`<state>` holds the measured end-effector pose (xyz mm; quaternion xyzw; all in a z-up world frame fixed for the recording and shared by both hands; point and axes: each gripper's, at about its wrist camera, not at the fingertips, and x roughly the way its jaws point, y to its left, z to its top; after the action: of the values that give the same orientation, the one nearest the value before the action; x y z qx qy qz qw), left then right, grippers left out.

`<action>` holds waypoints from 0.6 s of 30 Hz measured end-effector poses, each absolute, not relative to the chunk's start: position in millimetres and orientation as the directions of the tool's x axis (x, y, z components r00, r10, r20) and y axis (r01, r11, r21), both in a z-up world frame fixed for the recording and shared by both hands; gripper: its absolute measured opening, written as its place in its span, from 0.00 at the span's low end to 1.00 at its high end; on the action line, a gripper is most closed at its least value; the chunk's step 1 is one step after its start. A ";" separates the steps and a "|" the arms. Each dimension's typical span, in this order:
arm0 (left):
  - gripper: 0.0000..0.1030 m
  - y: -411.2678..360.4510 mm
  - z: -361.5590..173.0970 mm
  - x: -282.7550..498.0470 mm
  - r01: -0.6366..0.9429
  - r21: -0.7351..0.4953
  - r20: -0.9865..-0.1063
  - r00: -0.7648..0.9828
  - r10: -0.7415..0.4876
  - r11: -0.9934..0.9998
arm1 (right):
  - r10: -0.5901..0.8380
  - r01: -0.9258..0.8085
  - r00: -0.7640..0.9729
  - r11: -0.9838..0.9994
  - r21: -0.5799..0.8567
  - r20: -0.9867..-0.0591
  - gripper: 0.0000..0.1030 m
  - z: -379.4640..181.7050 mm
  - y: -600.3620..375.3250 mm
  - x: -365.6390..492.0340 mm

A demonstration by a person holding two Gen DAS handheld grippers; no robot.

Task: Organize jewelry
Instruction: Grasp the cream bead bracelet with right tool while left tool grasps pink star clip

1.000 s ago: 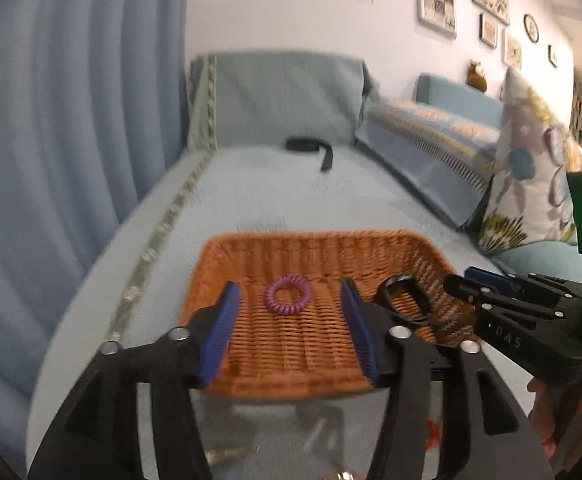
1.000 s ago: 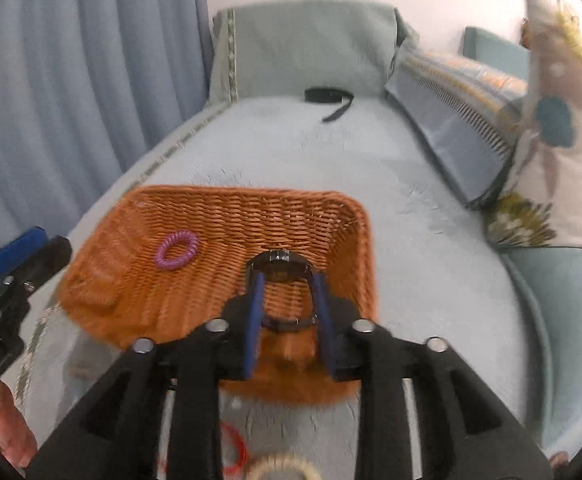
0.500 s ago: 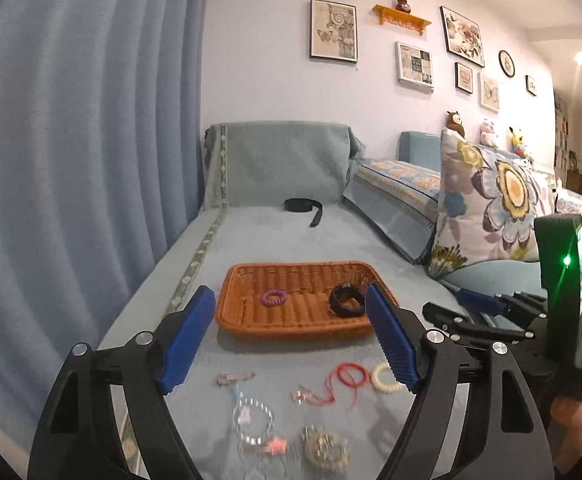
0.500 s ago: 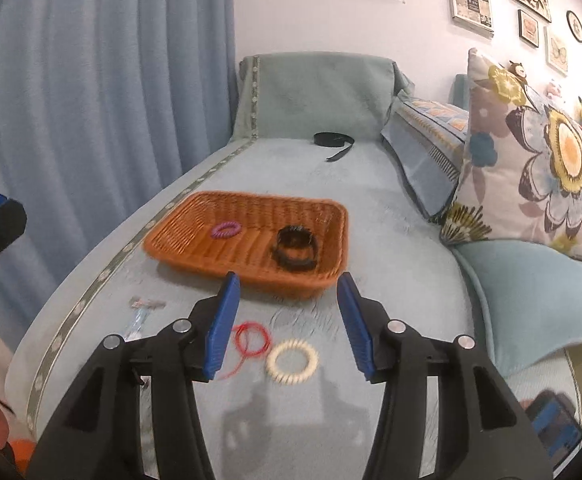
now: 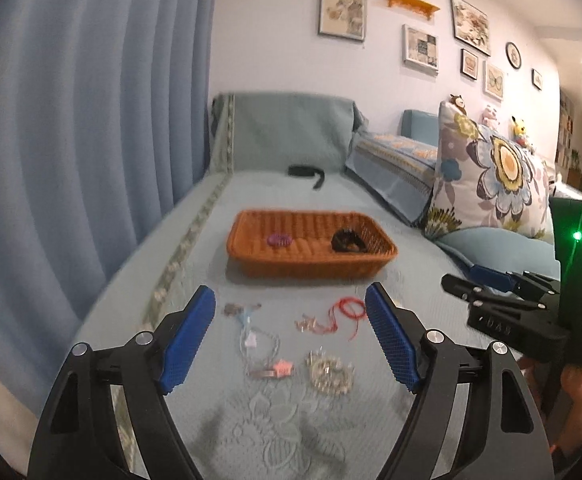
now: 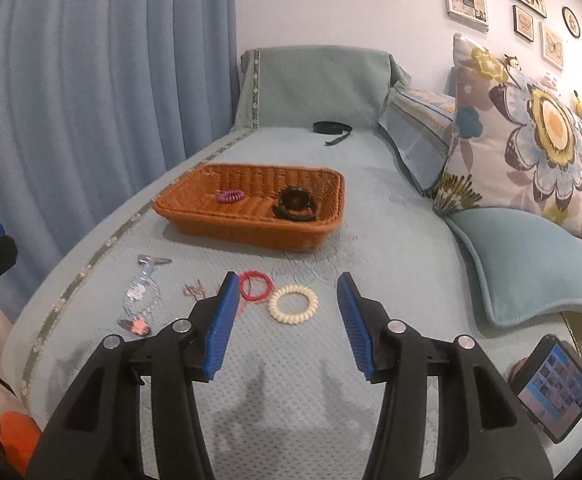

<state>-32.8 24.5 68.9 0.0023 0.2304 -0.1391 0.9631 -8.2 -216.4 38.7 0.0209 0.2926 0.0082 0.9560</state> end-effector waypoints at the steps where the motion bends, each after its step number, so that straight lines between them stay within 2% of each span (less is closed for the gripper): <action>1: 0.72 35.0 61.6 -28.1 0.265 -0.085 -0.460 0.845 -0.274 0.961 | 0.027 -0.002 0.826 0.999 0.045 -0.563 0.46 33.3 -217.4 -7.3; 4: 0.66 56.6 43.9 -12.6 0.241 -0.127 -0.501 0.822 -0.272 0.962 | 0.009 0.015 0.818 0.999 0.038 -0.575 0.46 18.2 -218.2 -2.4; 7: 0.66 71.0 28.6 5.6 0.226 -0.179 -0.545 0.788 -0.288 0.958 | -0.001 0.026 0.809 0.999 0.034 -0.588 0.46 4.9 -220.2 8.2; 9: 0.65 80.8 13.8 25.0 0.234 -0.244 -0.591 0.733 -0.336 0.941 | -0.004 0.027 0.801 0.999 0.030 -0.599 0.46 -2.8 -220.6 17.8; 10: 0.60 83.4 6.4 33.6 0.229 -0.266 -0.613 0.710 -0.348 0.936 | -0.002 0.026 0.795 0.999 0.030 -0.607 0.46 -7.1 -221.2 24.3; 12: 0.60 85.1 -7.6 46.2 0.219 -0.295 -0.645 0.673 -0.363 0.930 | 0.004 0.023 0.787 0.999 0.036 -0.617 0.46 -14.4 -222.4 35.1; 15: 0.53 78.3 -27.6 62.2 0.220 -0.305 -0.694 0.615 -0.374 0.927 | 0.007 0.019 0.767 0.999 0.032 -0.642 0.46 -27.0 -224.4 55.3; 18: 0.51 67.3 -42.4 76.7 0.228 -0.292 -0.725 0.581 -0.371 0.929 | -0.001 0.016 0.745 1.000 0.017 -0.667 0.45 -38.7 -223.9 72.4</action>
<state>76.7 67.3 -42.4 -0.0838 0.4254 -0.1691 0.8851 72.4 -223.9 -38.7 0.0110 0.3571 -0.0046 0.9340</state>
